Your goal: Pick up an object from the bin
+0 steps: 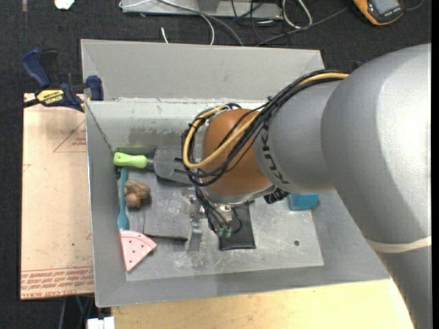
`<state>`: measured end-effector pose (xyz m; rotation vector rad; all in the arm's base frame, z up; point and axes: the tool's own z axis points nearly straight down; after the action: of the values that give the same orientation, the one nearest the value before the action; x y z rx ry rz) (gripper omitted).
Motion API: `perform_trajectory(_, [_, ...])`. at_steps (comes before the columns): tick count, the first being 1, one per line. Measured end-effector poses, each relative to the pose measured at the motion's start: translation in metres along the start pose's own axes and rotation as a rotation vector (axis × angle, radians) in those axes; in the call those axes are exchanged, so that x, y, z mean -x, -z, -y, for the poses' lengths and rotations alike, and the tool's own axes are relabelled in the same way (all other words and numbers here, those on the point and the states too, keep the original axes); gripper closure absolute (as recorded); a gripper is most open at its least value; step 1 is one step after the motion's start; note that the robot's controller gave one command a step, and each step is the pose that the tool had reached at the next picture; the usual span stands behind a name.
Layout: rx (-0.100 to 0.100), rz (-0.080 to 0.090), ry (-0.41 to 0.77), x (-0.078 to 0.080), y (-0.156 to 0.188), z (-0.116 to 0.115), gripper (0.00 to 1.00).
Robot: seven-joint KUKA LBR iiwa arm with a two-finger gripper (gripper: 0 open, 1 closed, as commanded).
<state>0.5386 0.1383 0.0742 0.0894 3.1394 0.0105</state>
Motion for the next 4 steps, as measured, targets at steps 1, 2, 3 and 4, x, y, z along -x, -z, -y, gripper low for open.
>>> perform_trajectory(1, [0.003, 0.005, 0.008, -0.001, -0.001, 0.001, 1.0])
perform_trajectory(2, [0.002, 0.001, 0.001, -0.029, 0.004, 0.041, 1.0])
perform_trajectory(3, [0.002, 0.0, 0.001, -0.029, 0.004, 0.041, 1.0])
perform_trajectory(4, [0.002, 0.0, 0.001, -0.029, 0.004, 0.041, 0.0])
